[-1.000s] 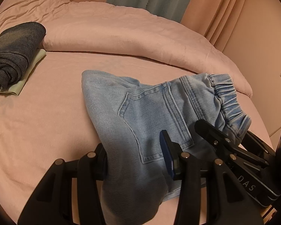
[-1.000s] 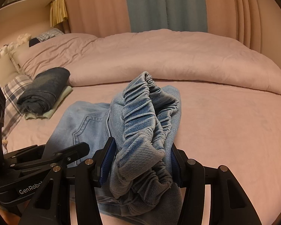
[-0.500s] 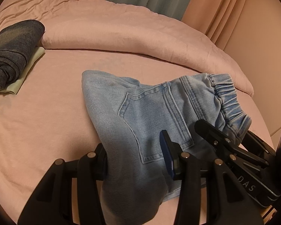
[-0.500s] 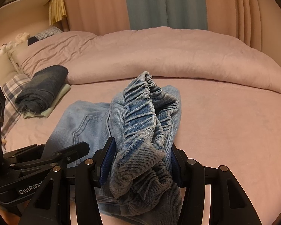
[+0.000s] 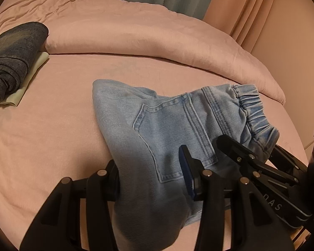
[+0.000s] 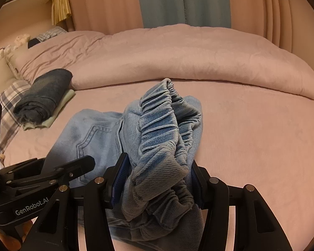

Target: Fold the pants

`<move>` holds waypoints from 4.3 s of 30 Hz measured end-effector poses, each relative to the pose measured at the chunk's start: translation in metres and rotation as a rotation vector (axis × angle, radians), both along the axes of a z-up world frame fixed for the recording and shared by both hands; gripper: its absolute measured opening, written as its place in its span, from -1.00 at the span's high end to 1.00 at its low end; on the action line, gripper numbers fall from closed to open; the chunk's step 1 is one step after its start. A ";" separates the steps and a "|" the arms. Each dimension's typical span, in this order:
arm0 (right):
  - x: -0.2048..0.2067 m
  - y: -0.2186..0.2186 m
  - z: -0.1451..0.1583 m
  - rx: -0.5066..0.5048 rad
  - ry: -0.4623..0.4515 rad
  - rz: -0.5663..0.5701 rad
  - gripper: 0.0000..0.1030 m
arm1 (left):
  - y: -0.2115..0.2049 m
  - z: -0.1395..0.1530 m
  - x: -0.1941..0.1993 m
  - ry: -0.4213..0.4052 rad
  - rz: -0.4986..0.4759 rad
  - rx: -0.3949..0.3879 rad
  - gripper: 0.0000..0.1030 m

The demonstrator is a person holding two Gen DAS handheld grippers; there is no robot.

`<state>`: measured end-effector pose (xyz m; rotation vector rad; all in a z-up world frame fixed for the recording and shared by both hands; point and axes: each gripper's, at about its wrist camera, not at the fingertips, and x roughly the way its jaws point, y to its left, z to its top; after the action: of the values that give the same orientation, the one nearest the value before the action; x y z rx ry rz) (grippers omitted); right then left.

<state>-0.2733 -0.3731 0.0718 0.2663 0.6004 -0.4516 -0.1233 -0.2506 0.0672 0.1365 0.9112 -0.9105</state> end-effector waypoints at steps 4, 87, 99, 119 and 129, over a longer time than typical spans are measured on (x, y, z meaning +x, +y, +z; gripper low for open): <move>0.002 -0.003 -0.002 0.006 0.007 -0.001 -0.07 | -0.001 -0.001 0.001 -0.002 -0.001 0.006 0.10; -0.025 -0.006 -0.022 -0.005 0.060 0.069 -0.05 | -0.023 -0.031 -0.010 -0.046 -0.059 0.130 -0.44; -0.039 0.000 -0.011 0.009 0.024 0.052 -0.05 | 0.003 -0.019 -0.018 -0.042 -0.012 0.058 -0.49; -0.056 0.019 0.001 -0.007 0.053 0.029 -0.23 | 0.047 0.020 -0.058 -0.129 -0.006 0.054 -0.62; -0.098 0.058 0.056 -0.090 -0.024 0.021 -0.45 | 0.085 0.080 -0.096 -0.182 0.041 0.032 -0.98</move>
<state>-0.3714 -0.3156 0.1280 0.1789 0.5570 -0.4530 -0.2194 -0.1655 0.1468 0.2237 0.7574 -0.8318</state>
